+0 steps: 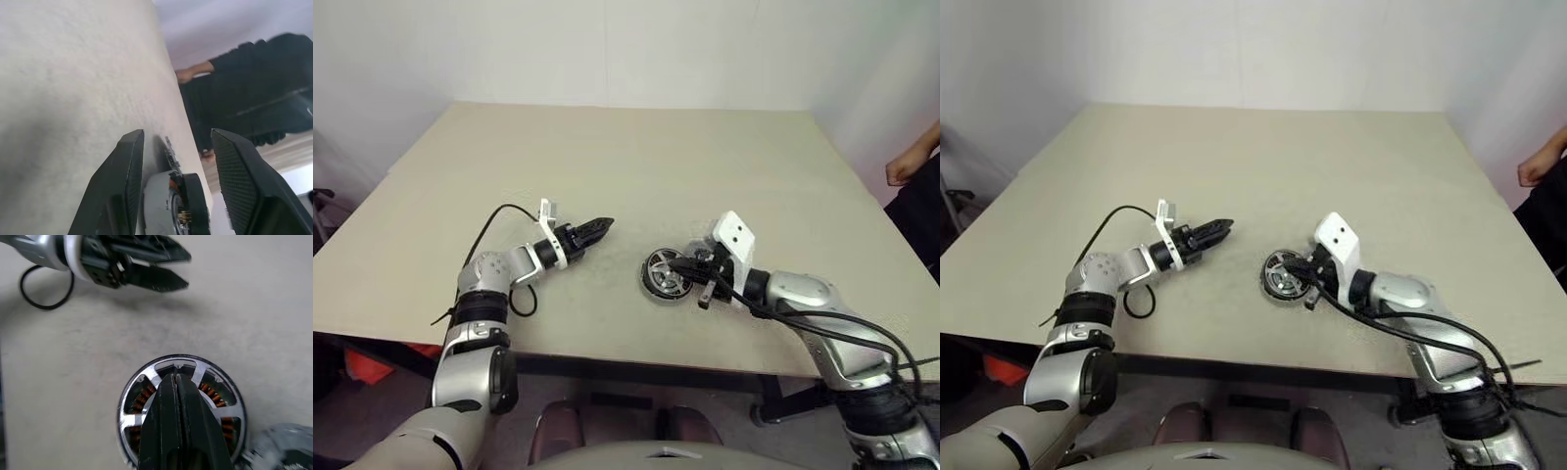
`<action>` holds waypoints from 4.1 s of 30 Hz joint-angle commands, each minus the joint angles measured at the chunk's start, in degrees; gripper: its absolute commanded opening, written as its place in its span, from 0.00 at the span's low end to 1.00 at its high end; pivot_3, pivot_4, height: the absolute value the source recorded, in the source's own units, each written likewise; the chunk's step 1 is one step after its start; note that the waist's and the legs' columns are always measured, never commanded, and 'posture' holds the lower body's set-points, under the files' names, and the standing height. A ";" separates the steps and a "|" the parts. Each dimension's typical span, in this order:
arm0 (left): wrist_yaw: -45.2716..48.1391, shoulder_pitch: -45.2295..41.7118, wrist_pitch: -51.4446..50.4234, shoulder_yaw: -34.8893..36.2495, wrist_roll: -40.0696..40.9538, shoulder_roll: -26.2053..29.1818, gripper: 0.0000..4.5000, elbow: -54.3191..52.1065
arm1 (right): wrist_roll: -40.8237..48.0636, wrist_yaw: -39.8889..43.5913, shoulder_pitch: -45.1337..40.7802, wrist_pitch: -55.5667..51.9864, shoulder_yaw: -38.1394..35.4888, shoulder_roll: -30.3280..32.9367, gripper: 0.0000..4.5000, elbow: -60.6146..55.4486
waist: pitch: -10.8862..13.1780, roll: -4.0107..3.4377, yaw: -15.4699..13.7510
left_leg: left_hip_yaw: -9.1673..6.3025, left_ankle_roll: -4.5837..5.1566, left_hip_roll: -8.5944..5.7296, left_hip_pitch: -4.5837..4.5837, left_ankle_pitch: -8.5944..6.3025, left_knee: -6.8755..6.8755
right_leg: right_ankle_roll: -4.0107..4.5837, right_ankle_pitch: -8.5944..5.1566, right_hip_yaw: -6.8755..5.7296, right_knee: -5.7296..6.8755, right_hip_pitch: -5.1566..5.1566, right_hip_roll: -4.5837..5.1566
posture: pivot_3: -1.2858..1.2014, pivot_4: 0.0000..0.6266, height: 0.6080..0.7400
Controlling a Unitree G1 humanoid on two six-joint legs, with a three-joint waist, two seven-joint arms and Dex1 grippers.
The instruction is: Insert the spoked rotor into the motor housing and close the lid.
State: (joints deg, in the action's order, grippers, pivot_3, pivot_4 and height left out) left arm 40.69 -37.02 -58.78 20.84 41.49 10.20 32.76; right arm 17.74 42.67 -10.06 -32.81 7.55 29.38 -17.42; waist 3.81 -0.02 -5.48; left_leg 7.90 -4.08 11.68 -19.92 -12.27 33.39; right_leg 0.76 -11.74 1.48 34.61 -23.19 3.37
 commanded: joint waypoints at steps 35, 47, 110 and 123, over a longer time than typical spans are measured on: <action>-0.46 0.38 1.53 -1.40 0.53 0.31 0.52 -2.58 | 1.22 -0.40 -0.97 -1.76 -0.83 3.16 0.36 -7.03 | -0.04 0.10 -0.12 | 0.00 0.00 0.01 0.04 0.01 -0.01 | 0.01 0.00 0.00 0.01 0.03 -0.01 | 0.52 0.00 1.00; -0.65 0.55 1.53 -1.36 0.35 1.00 0.52 -2.66 | -0.83 -0.30 0.77 0.22 0.79 2.48 0.36 -1.76 | -0.04 0.10 -0.11 | 0.00 0.00 0.00 0.03 0.01 0.00 | 0.01 0.00 0.00 0.02 0.02 0.00 | 0.52 0.00 1.00; 10.33 -6.37 -2.33 -23.17 -7.60 -4.42 0.52 -1.78 | -0.66 -7.24 -3.32 0.03 -10.95 7.16 0.06 -6.59 | -0.05 0.10 -0.48 | 0.00 0.03 -0.02 0.05 0.03 0.02 | 0.01 0.00 0.02 0.05 0.05 0.01 | 0.52 0.00 1.00; 16.25 -6.51 15.29 -30.35 -16.57 -0.84 0.44 -7.96 | -1.30 -7.41 -3.46 1.14 -9.77 6.34 0.06 -5.83 | -0.05 0.09 -0.43 | 0.00 0.04 -0.01 0.04 0.05 0.02 | 0.01 0.00 0.02 0.05 0.04 0.01 | 0.52 0.00 1.00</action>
State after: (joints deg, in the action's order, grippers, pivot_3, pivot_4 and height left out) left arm 55.79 -42.77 -46.07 -8.89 25.68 9.27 27.91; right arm 16.66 35.47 -12.88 -33.05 -1.57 35.85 -22.57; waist 3.76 0.07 -5.91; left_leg 7.90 -4.04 11.67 -19.88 -12.23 33.41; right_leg 0.77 -11.74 1.50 34.66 -23.15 3.38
